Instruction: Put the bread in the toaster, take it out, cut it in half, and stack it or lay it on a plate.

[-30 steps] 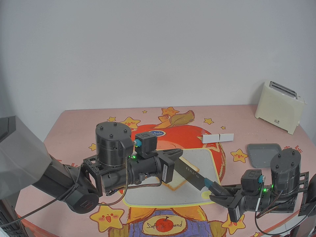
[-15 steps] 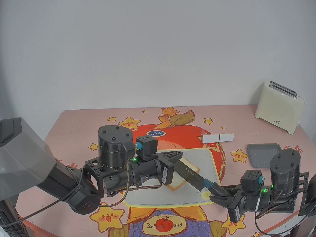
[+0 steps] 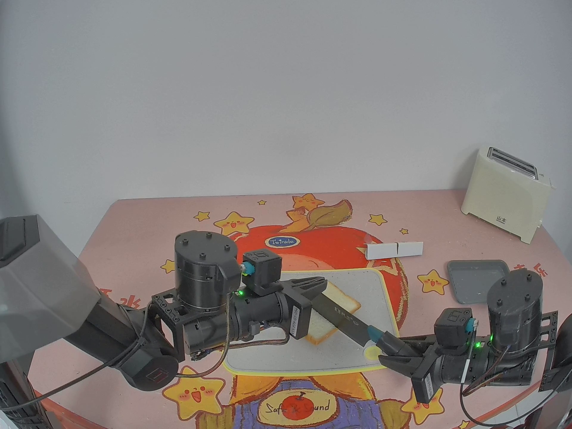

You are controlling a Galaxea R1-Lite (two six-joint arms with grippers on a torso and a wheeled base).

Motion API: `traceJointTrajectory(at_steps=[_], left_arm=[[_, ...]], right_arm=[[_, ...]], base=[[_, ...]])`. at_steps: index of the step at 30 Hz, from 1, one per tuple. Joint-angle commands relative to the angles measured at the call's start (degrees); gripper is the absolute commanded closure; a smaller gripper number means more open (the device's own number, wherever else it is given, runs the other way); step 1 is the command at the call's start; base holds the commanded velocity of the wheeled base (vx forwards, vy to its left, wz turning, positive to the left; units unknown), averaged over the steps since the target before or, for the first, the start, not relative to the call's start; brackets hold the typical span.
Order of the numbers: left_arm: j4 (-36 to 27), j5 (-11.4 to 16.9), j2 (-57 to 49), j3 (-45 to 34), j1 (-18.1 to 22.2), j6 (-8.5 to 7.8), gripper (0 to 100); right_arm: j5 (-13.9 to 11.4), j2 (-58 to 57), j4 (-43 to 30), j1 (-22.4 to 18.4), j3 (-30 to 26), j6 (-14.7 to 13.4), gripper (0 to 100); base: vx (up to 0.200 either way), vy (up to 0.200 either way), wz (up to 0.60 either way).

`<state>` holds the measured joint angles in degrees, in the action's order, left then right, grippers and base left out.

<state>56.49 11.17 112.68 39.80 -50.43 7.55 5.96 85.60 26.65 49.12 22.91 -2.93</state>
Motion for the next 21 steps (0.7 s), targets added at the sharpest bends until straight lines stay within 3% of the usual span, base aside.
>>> traceJointTrajectory(at_steps=[1,21], left_arm=[[-0.33,0.0,0.17,0.01,-0.02,0.01,100],[-0.24,0.0,0.26,0.19,0.16,0.1,100]], right_arm=[[0.02,0.0,0.25,0.01,0.12,-0.06,100],[-0.07,-0.52,0.42,-0.07,1.26,-0.33,100]], base=[[0.0,0.0,0.0],[0.0,0.0,0.0]])
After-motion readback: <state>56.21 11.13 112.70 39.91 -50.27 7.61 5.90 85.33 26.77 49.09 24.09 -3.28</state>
